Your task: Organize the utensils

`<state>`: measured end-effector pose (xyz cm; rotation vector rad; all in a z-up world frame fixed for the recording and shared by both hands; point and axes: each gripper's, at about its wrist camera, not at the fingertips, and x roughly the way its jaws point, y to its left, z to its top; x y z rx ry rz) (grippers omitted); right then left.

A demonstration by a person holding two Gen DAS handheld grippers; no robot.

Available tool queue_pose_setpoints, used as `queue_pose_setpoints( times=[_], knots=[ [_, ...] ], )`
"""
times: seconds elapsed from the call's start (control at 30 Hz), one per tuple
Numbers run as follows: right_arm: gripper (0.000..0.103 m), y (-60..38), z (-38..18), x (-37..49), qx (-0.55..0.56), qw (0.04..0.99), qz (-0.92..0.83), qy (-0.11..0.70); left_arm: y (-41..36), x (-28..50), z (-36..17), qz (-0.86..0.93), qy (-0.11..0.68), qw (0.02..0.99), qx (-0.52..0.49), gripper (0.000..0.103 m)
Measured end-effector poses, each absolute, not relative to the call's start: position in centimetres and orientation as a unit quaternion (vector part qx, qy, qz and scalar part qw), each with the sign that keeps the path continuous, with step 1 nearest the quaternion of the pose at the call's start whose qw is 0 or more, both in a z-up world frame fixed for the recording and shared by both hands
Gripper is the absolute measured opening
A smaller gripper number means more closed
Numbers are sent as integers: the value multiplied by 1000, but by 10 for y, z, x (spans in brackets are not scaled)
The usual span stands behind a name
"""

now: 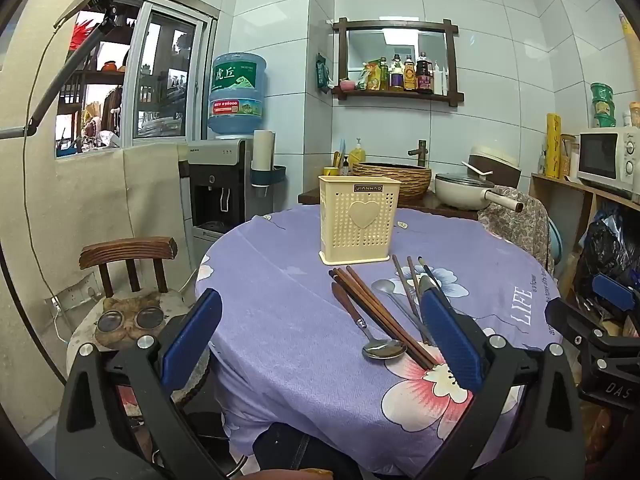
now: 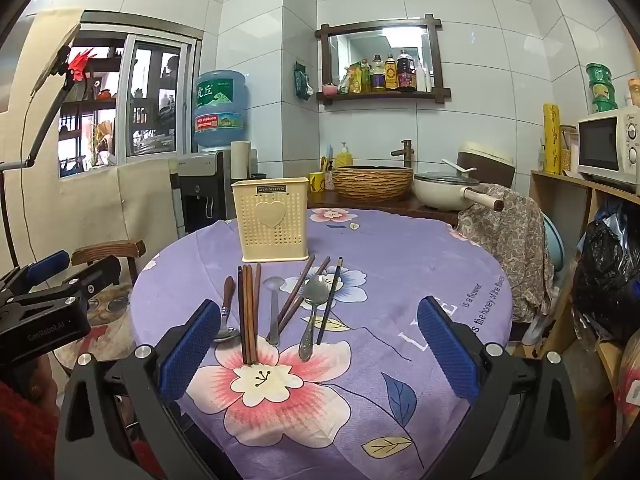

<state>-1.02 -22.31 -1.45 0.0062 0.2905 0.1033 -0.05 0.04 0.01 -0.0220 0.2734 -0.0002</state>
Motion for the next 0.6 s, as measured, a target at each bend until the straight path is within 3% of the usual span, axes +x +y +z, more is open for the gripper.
queue_pose_setpoints(
  times=[0.6],
  knots=[
    [97, -223, -14, -10, 5, 988, 51, 148, 2, -1, 1, -2, 141, 990, -8, 98]
  ],
)
